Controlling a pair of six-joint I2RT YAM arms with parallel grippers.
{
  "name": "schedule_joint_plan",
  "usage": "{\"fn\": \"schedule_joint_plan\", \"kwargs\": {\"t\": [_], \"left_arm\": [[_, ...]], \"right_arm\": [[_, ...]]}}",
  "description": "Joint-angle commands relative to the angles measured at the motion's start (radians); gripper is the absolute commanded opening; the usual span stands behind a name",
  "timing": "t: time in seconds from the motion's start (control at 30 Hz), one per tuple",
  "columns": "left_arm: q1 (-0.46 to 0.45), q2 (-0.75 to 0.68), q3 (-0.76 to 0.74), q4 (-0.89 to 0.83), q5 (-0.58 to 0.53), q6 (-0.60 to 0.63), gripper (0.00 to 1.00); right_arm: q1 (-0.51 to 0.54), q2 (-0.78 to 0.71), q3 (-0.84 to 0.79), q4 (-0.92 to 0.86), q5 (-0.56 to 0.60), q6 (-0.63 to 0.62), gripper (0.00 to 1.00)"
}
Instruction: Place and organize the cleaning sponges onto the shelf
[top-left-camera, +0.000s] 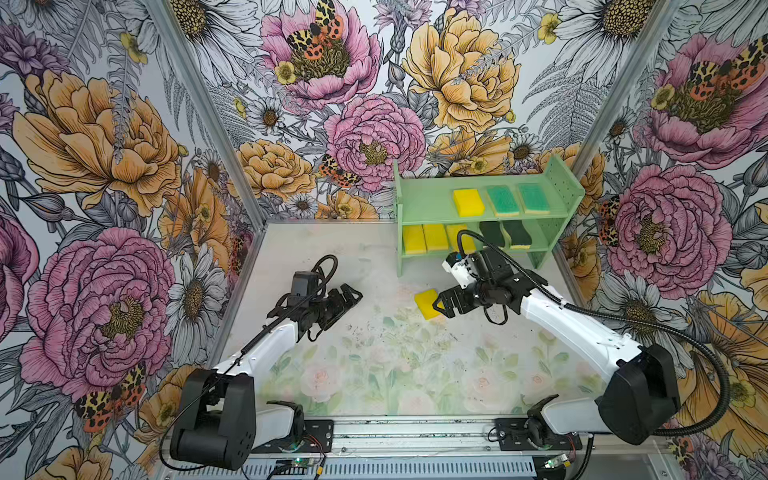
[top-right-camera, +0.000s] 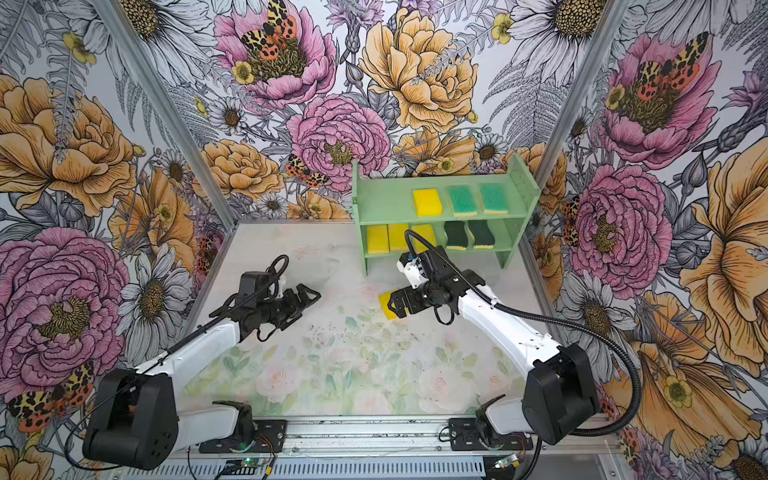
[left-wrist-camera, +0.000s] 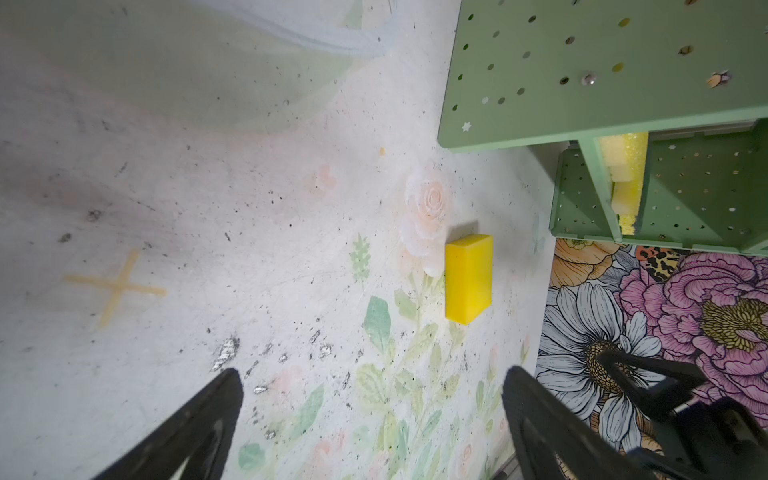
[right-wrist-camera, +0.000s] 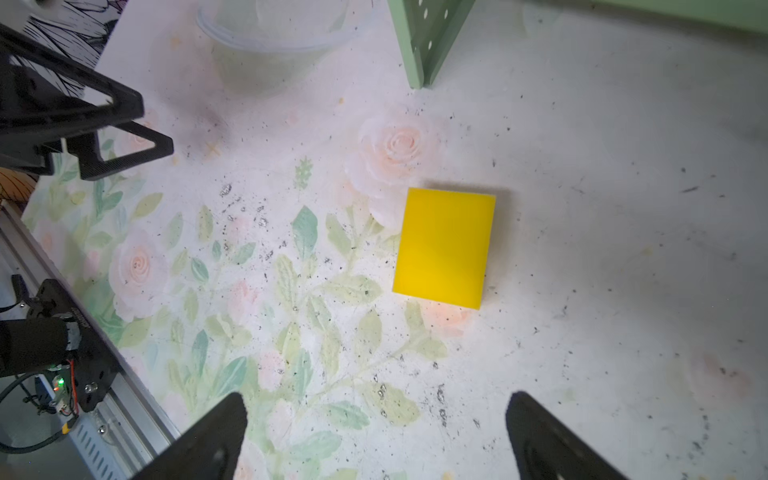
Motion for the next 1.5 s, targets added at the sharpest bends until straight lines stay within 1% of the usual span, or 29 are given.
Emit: {"fn": "schedule_joint_plan", "kwargs": {"t": [0.0,0.3,0.67,0.83,1.1,1.23,1.33,1.47], "left_arm": [[-0.01,0.013,0.019,0.012,0.006,-0.001,0.99],[-0.02,0.023,0.029,0.01,-0.002,-0.003,0.99],[-0.03,0.051,0.043,0.011,-0.008,-0.001,0.99],[-0.033,0.053,0.042,0.012,-0.01,-0.001,0.99],[-0.035,0.045,0.039,0.011,-0.014,-0.004,0.99],[-0.039,0.044,0.037,0.01,-0.016,-0.005,0.99],[-0.04,0.042,0.037,0.01,-0.017,-0.006,0.99],[-0.042,0.039,0.035,0.011,-0.019,-0.007,0.99]], "right_arm": [[0.012,0.01,-0.057,0.172,0.015,0.021,1.0],[0.041,0.074,-0.154,0.334,0.046,0.0,1.0],[0.057,0.149,-0.17,0.404,0.08,-0.014,0.98],[0.069,0.164,-0.193,0.455,0.126,-0.027,0.98],[0.074,0.196,-0.247,0.568,0.163,-0.016,0.98],[0.074,0.192,-0.293,0.655,0.192,-0.006,0.98],[0.074,0.197,-0.321,0.717,0.188,0.009,0.98],[0.074,0.228,-0.321,0.739,0.181,0.019,0.98]]}}
